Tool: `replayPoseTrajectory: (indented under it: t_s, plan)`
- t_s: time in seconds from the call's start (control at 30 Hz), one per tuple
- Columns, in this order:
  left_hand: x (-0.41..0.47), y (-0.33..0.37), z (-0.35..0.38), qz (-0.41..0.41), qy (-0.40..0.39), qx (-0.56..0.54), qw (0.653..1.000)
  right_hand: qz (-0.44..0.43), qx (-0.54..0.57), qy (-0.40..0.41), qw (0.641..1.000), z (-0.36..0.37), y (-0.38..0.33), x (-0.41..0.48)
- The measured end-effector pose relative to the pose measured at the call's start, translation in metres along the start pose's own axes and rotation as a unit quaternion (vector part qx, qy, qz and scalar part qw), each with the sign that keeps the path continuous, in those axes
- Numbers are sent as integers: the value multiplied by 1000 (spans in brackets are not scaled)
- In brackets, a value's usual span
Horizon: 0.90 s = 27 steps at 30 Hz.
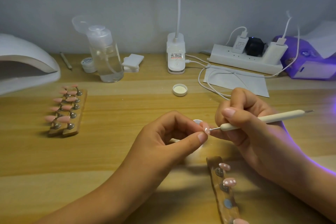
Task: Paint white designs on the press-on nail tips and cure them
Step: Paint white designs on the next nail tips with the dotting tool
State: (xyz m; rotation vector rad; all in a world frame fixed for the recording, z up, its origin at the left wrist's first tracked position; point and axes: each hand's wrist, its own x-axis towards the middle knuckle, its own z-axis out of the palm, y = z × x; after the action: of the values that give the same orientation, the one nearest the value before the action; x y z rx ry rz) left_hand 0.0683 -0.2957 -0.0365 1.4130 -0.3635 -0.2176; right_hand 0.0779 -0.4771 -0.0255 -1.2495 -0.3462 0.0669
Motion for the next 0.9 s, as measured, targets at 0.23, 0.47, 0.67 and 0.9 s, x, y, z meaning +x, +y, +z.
replayPoseTrajectory:
  t_s: [0.23,0.47,0.67,0.9]
  plan:
    - [1,-1,-1,-1,1,4,1000,5,0,-1,1000,1,0,1]
    - [1,1,0,-4,4,5,1000,11,-4,-5,1000,2,0,1]
    - [0,2,1,-3,-1,2,1000,19,16,10,1000,2,-1,1]
    - [1,3,1,-5,4,3,1000,17,17,1,1000,2,-1,1]
